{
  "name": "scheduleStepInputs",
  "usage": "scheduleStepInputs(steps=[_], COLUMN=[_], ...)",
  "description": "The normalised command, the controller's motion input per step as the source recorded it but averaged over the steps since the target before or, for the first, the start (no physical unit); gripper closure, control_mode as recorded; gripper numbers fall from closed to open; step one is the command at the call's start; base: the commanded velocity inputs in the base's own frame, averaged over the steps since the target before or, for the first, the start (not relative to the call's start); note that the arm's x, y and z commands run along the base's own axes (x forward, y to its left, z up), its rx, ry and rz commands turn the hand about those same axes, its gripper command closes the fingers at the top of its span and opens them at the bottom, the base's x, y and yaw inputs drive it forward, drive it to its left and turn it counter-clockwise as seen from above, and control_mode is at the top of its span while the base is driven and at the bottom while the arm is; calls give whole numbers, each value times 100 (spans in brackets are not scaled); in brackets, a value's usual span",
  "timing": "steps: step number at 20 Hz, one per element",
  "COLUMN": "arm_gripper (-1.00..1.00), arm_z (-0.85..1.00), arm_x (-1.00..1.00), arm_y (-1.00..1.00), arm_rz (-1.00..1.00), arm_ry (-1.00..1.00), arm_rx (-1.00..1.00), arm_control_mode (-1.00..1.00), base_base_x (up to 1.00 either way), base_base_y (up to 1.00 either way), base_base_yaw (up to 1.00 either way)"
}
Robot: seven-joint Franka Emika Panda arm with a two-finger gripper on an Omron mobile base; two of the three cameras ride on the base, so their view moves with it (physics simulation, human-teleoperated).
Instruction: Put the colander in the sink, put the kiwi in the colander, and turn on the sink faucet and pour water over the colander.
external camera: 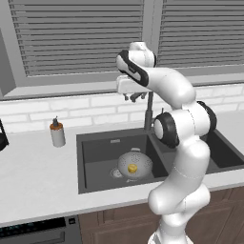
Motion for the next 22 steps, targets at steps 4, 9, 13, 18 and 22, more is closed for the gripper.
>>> scheduleStepInputs(steps=[4, 9, 13, 18, 22], arm_gripper=[-100, -100, -100, -100, -100], arm_z=[30, 41, 29, 20, 4], arm_x=[-33, -27, -37, -59, -68], arm_y=[0, 0, -35, -58, -95], arm_rz=[-3, -1, -1, 0, 0], arm_ry=[0, 0, 0, 0, 0], arm_rx=[0, 0, 0, 0, 2], arm_control_mode=[-100, -100, -100, -100, -100], base_base_x=[0, 0, 0, 0, 0], base_base_y=[0, 0, 0, 0, 0], base_base_yaw=[0, 0, 0, 0, 0])
